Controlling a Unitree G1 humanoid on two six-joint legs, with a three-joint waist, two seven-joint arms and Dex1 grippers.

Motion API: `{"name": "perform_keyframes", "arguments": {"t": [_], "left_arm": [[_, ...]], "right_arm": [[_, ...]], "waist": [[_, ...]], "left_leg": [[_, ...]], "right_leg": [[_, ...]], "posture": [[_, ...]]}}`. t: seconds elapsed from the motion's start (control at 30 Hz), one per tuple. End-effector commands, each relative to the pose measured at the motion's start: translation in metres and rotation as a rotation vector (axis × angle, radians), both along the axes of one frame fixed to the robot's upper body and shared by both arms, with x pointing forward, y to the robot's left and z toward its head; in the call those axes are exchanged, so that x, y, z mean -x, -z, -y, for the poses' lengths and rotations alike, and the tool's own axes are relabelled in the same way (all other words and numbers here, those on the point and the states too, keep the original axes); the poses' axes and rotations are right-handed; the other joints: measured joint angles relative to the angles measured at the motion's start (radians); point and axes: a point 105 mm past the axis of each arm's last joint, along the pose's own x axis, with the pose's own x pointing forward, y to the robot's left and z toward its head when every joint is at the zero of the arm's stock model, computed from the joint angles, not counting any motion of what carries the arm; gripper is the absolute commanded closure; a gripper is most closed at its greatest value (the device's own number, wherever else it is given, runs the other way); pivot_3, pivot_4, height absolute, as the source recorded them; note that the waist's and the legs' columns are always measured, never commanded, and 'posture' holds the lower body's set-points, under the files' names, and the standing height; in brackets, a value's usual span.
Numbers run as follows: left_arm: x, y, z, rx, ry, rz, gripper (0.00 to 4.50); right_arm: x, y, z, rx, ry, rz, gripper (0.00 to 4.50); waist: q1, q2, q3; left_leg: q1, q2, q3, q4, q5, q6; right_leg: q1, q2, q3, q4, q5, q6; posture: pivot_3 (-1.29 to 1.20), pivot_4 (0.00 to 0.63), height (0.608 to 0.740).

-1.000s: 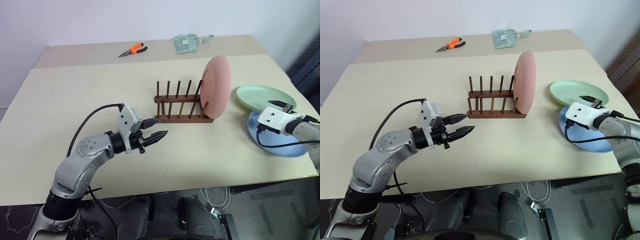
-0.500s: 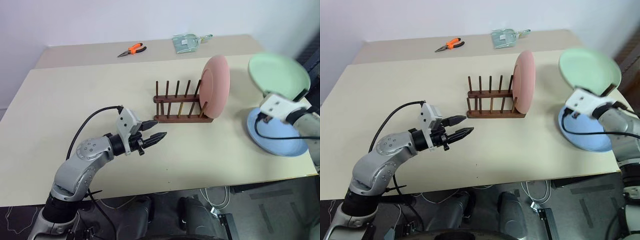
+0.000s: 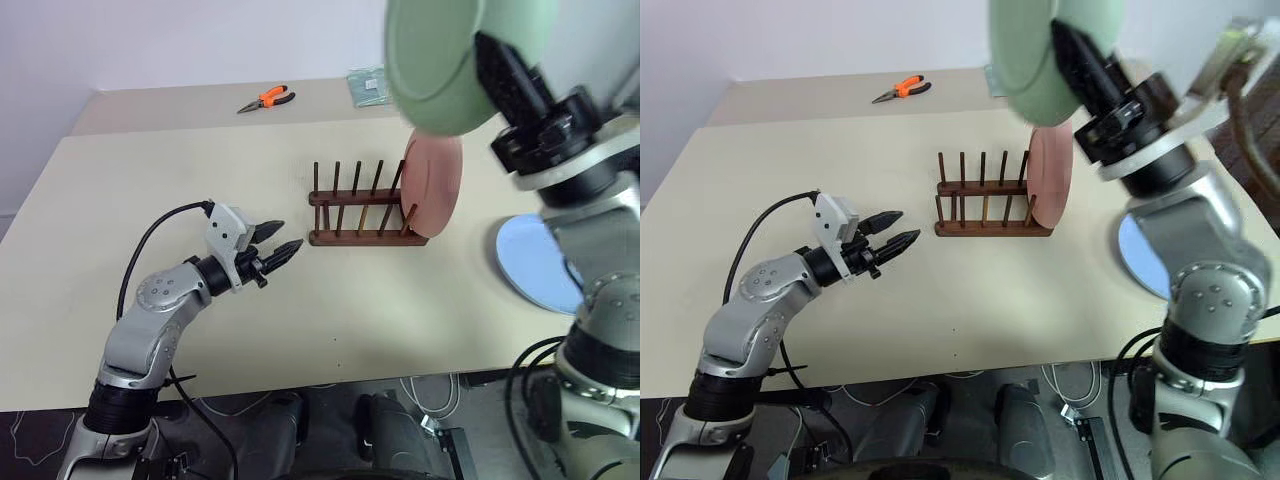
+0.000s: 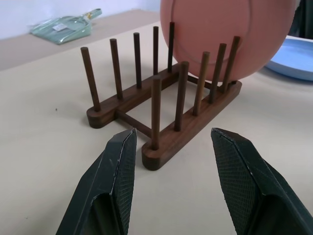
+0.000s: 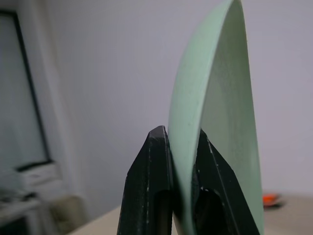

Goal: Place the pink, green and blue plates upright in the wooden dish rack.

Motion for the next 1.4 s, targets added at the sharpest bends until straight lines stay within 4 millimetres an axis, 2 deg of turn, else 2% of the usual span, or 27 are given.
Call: {"name": "perform_keyframes", "arguments": {"t": [0.03,0.33,0.63,0.77,0.87,0.93,1.03,1.07,1.23,1.33,1.4], "left_arm": [[0.005,-0.01,-0.003,0.008,-0.014,0.052,2.03],[0.011,-0.008,0.001,0.014,-0.009,0.036,2.03],[0.013,-0.007,0.007,0.017,0.017,0.028,2.03],[0.014,-0.007,0.008,0.014,0.026,0.027,2.03],[0.014,-0.006,0.01,0.014,0.03,0.026,2.03],[0.014,-0.006,0.011,0.016,0.034,0.024,2.03],[0.015,-0.006,0.013,0.019,0.04,0.02,2.03],[0.015,-0.005,0.013,0.019,0.043,0.018,2.03],[0.016,-0.005,0.015,0.024,0.05,0.012,2.03],[0.016,-0.004,0.016,0.025,0.051,0.01,2.03],[0.016,-0.004,0.016,0.025,0.053,0.008,2.03]], "right_arm": [[-0.009,0.019,-0.01,-0.028,0.05,-0.102,4.47],[-0.028,0.05,-0.016,-0.006,0.166,-0.226,4.47],[-0.041,0.064,-0.016,0.113,0.288,-0.27,4.47],[-0.043,0.075,-0.019,0.153,0.274,-0.315,4.47],[-0.044,0.079,-0.018,0.177,0.28,-0.32,3.34],[-0.046,0.08,-0.017,0.222,0.306,-0.294,2.31],[-0.046,0.072,-0.016,0.316,0.35,-0.193,0.84],[-0.046,0.068,-0.016,0.351,0.358,-0.15,0.84],[-0.033,0.017,-0.006,0.473,0.422,0.19,0.84],[-0.031,-0.018,0.03,0.46,0.522,0.278,0.84],[-0.034,-0.027,0.055,0.473,0.603,0.267,0.84]], "waist": [[0.0,0.0,0.0],[0.0,0.0,0.0],[0.0,0.0,0.0],[0.0,0.0,0.0],[0.0,0.0,0.0],[0.0,0.0,0.0],[0.0,0.0,0.0],[0.0,0.0,0.0],[0.0,0.0,0.0],[0.001,0.0,0.0],[0.007,0.0,0.0]], "left_leg": [[0.0,0.0,0.0,0.0,0.0,0.0],[-0.001,0.0,0.0,0.0,0.0,0.0],[-0.001,0.0,0.0,0.0,0.0,0.0],[-0.001,0.0,0.0,0.0,0.0,0.0],[-0.001,0.0,0.0,0.0,0.0,0.0],[-0.001,0.0,0.0,0.0,0.0,0.0],[-0.001,0.0,0.0,0.0,0.0,0.0],[-0.001,0.0,0.0,0.0,0.0,0.0],[-0.001,0.0,0.001,0.0,0.0,0.0],[-0.001,0.0,0.001,0.0,0.0,0.0],[-0.001,0.0,0.0,0.001,0.0,0.0]], "right_leg": [[0.0,0.0,0.0,0.0,0.0,0.0],[-0.002,0.001,0.0,0.001,0.002,0.003],[-0.002,0.001,0.0,0.001,0.002,0.003],[-0.002,0.001,0.0,0.001,0.002,0.003],[-0.002,0.001,0.0,0.001,0.002,0.003],[-0.002,0.001,0.0,0.001,0.002,0.003],[-0.002,0.001,0.0,0.001,0.002,0.003],[-0.002,0.001,0.0,0.001,0.002,0.003],[-0.002,0.001,-0.001,0.001,0.002,0.003],[-0.001,0.001,-0.001,0.001,0.002,0.003],[0.0,0.001,-0.001,0.0,0.002,0.003]], "posture": [[0.0,0.15,0.729],[0.0,0.15,0.729],[0.0,0.15,0.729],[0.0,0.15,0.729],[0.0,0.15,0.729],[0.0,0.15,0.729],[0.0,0.15,0.729],[0.0,0.15,0.729],[0.0,0.15,0.729],[0.0,0.15,0.729],[0.0,0.15,0.729]]}}
